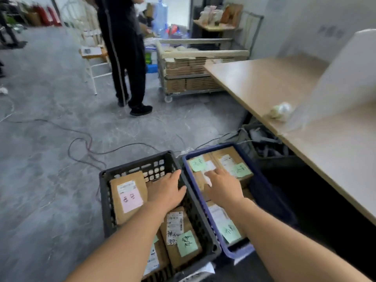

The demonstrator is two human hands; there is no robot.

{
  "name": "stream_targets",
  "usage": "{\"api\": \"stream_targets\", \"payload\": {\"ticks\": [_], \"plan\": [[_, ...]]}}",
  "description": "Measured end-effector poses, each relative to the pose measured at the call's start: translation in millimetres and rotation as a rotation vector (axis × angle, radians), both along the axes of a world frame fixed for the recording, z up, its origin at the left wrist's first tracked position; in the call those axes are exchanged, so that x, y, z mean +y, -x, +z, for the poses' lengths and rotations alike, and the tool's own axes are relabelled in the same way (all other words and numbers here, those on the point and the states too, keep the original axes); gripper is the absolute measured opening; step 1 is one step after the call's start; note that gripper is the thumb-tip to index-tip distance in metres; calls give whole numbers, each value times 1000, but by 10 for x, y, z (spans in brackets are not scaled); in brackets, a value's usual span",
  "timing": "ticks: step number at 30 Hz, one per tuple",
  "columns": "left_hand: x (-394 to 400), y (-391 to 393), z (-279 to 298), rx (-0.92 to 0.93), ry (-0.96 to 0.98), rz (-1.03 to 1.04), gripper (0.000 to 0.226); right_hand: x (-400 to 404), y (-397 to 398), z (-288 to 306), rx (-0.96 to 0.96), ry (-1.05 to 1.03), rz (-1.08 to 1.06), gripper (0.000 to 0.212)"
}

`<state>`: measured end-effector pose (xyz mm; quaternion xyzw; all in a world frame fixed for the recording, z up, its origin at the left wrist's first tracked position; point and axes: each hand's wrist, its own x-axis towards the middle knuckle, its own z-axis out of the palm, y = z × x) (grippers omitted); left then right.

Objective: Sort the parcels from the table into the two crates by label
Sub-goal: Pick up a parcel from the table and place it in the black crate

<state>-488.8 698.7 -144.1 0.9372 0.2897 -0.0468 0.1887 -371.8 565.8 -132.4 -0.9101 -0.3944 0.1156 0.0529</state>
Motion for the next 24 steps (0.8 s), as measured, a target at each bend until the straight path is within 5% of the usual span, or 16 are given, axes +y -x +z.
{"api": "stream_targets", "payload": {"ticks": [24], "plan": [[-4096, -1946, 1100, -229, -209, -759, 63, -4522, -726, 1033, -292, -34, -677, 43]]}}
